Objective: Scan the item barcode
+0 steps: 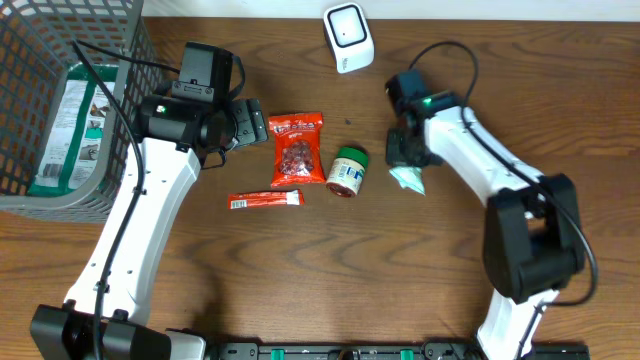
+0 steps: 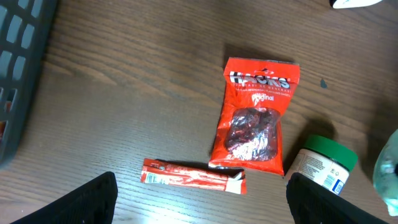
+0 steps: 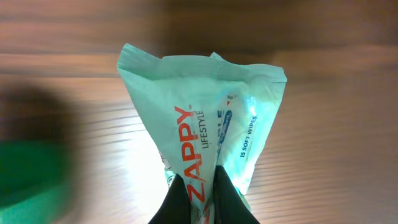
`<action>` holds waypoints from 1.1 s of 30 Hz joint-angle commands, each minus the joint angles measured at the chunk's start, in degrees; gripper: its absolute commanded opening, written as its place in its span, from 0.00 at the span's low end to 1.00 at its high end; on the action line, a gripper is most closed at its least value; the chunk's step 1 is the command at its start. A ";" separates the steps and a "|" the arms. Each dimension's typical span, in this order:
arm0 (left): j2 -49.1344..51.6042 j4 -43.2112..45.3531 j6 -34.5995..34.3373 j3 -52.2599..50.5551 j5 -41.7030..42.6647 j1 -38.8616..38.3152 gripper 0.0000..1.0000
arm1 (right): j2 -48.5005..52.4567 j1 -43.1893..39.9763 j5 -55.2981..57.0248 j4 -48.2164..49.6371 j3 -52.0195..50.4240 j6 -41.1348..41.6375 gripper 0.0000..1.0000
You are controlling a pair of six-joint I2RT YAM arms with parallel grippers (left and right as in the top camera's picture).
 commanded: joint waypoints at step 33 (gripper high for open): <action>-0.72 -0.13 0.24 0.11 -0.52 0.20 0.87 | 4.33 -29.46 -43.01 35.52 -26.60 -8.87 0.40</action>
